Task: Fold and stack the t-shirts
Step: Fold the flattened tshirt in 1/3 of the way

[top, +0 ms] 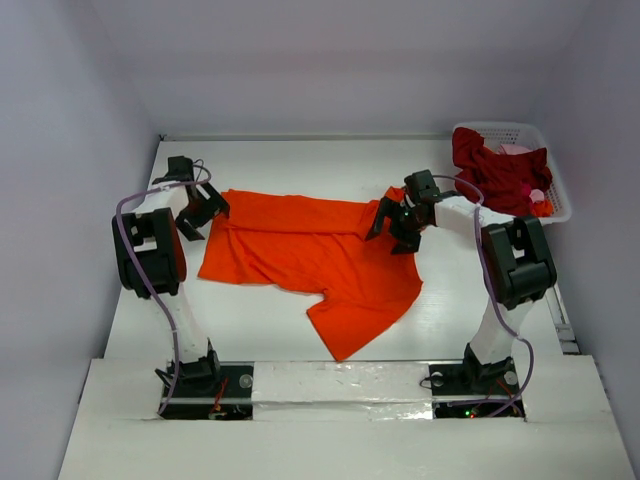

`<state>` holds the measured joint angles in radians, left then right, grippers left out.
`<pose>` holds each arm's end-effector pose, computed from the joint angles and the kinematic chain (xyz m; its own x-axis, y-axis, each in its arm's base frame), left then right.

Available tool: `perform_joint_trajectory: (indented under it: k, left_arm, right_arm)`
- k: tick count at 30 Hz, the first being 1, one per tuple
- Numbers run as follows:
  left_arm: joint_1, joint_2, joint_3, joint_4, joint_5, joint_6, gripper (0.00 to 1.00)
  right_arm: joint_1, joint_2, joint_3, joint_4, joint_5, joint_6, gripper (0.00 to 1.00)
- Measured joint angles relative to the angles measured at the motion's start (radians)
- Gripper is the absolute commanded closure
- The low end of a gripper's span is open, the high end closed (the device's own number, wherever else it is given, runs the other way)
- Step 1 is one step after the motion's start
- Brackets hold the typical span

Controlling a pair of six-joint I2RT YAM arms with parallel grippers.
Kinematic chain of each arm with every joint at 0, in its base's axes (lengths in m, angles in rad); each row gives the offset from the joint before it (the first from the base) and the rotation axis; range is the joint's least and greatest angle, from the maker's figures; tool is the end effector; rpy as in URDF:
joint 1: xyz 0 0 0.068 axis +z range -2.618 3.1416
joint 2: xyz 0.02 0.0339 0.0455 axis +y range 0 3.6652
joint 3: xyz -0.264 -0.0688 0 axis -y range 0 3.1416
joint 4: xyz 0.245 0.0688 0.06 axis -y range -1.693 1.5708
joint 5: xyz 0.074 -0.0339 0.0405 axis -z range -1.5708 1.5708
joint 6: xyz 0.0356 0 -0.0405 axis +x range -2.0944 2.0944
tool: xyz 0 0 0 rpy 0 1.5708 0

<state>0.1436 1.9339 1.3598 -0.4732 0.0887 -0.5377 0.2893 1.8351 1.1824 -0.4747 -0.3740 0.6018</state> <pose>0.4031 0.0551 0.1828 -0.6857 -0.6146 -0.3901 -0.5238 0.7887 -0.3219 0.3471 0.1169 0.1704 -0.9491 0.2674 -0.1668 0.1474 0.8445 0.5149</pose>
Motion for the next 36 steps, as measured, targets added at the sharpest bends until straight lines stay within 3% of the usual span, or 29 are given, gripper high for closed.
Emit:
perform_joint_trajectory:
  k: [3,10,20,24,25,26,28,29,33,36]
  left_arm:
    - [0.005,-0.001,-0.01,0.002,-0.012,-0.006,0.01]
    - [0.013,-0.048,-0.032,0.0,-0.043,-0.011,0.01]
    - [0.018,-0.343,-0.055,0.004,-0.025,-0.007,0.02]
    - [0.018,-0.504,-0.181,0.025,0.017,-0.005,0.22]
    - [0.018,-0.527,-0.211,0.024,0.023,0.0,0.33]
    - [0.018,-0.546,-0.244,0.02,0.028,0.004,0.52]
    - [0.018,-0.563,-0.302,0.007,0.036,0.02,0.63]
    - [0.018,-0.571,-0.334,0.004,0.042,0.031,0.75]
    - [0.018,-0.631,-0.446,-0.021,0.05,0.056,0.84]
    - [0.015,-0.714,-0.496,-0.027,0.057,0.06,0.81]
  right_arm:
    - [0.0,-0.002,0.0,0.011,0.004,0.003,0.0]
    - [0.0,-0.078,0.0,0.002,0.077,0.0,0.0]
    - [0.0,-0.284,0.098,-0.078,0.119,-0.035,0.0]
    - [0.003,-0.368,0.002,-0.089,0.083,-0.049,0.0]
    - [0.007,-0.395,-0.04,-0.099,0.08,-0.055,0.06]
    - [0.011,-0.42,-0.072,-0.114,0.077,-0.059,0.14]
    - [0.022,-0.465,-0.13,-0.148,0.071,-0.068,0.28]
    - [0.028,-0.49,-0.157,-0.161,0.066,-0.075,0.37]
    - [0.061,-0.595,-0.24,-0.212,0.049,-0.095,0.42]
    - [0.089,-0.688,-0.296,-0.246,0.04,-0.108,0.26]
